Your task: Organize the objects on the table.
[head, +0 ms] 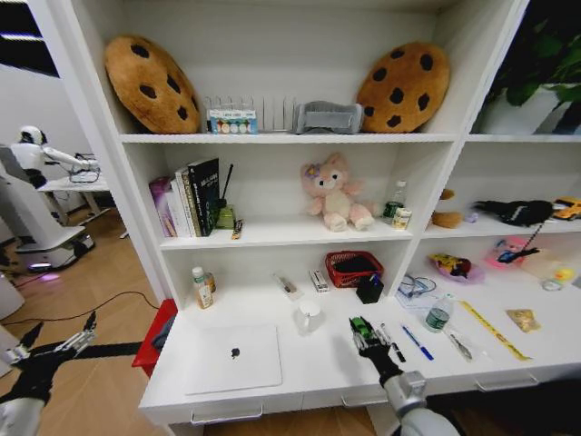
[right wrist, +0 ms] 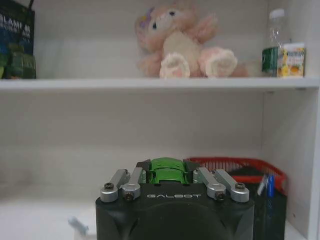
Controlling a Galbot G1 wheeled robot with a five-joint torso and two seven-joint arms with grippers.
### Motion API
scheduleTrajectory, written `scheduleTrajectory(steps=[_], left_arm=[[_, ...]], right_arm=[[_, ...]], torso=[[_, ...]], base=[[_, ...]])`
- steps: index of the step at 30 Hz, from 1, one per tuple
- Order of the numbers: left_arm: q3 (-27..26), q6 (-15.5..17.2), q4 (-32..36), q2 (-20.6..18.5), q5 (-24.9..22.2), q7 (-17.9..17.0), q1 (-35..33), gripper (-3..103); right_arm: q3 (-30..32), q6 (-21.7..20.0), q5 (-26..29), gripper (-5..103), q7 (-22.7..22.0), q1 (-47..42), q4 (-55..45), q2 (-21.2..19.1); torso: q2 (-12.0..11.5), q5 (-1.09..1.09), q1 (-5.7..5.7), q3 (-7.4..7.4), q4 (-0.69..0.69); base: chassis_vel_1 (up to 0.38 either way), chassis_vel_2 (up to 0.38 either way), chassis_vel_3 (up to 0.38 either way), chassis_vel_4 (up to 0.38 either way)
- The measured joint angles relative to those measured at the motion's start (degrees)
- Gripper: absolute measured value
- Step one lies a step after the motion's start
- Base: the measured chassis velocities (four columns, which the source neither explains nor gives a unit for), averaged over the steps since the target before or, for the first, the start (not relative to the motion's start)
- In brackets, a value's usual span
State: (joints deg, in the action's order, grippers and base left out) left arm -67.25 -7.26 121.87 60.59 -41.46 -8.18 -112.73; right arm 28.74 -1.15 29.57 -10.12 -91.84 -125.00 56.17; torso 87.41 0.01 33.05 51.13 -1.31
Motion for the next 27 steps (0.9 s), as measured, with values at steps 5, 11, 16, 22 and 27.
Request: scheduleTrajectory(steps=[5, 11, 16, 22, 27], left_arm=[[0.0, 0.01, 0.0, 0.0, 0.0, 0.0, 0.0, 100], [0.0, 0.0, 0.01, 0.0, 0.0, -0.01, 0.0, 100], [0.0, 0.0, 0.01, 0.0, 0.0, -0.01, 0.0, 100], [0.01, -0.01, 0.0, 0.0, 0.0, 0.01, 0.0, 100], [0.01, -0.01, 0.02, 0.0, 0.0, 0.01, 0.0, 100]], right_arm=[[0.79, -4.27, 7.07, 35, -0.89, 6.75, -2.87, -5.36], [1.53, -6.75, 16.63, 35, -1.32, 14.01, -2.88, -11.62], [-4.09, -8.21, 21.1, 35, -1.54, 26.19, 1.75, -16.06], [-15.43, -9.0, 24.41, 35, -1.95, 41.69, 11.09, -16.47], [-27.49, -9.34, 26.31, 35, -1.76, 57.54, 18.59, -13.77]], torso=[[0.0, 0.0, 0.0, 0.0, 0.02], [0.0, 0.0, 0.0, 0.0, 0.0], [0.0, -0.01, 0.0, 0.0, 0.0], [0.0, -0.01, 0.01, 0.01, 0.01], [0.0, -0.04, 0.01, 0.0, 0.02]], base=[[0.0, 0.0, 0.0, 0.0], [0.0, 0.0, 0.0, 0.0], [0.0, 0.0, 0.0, 0.0], [0.0, 0.0, 0.0, 0.0], [0.0, 0.0, 0.0, 0.0]])
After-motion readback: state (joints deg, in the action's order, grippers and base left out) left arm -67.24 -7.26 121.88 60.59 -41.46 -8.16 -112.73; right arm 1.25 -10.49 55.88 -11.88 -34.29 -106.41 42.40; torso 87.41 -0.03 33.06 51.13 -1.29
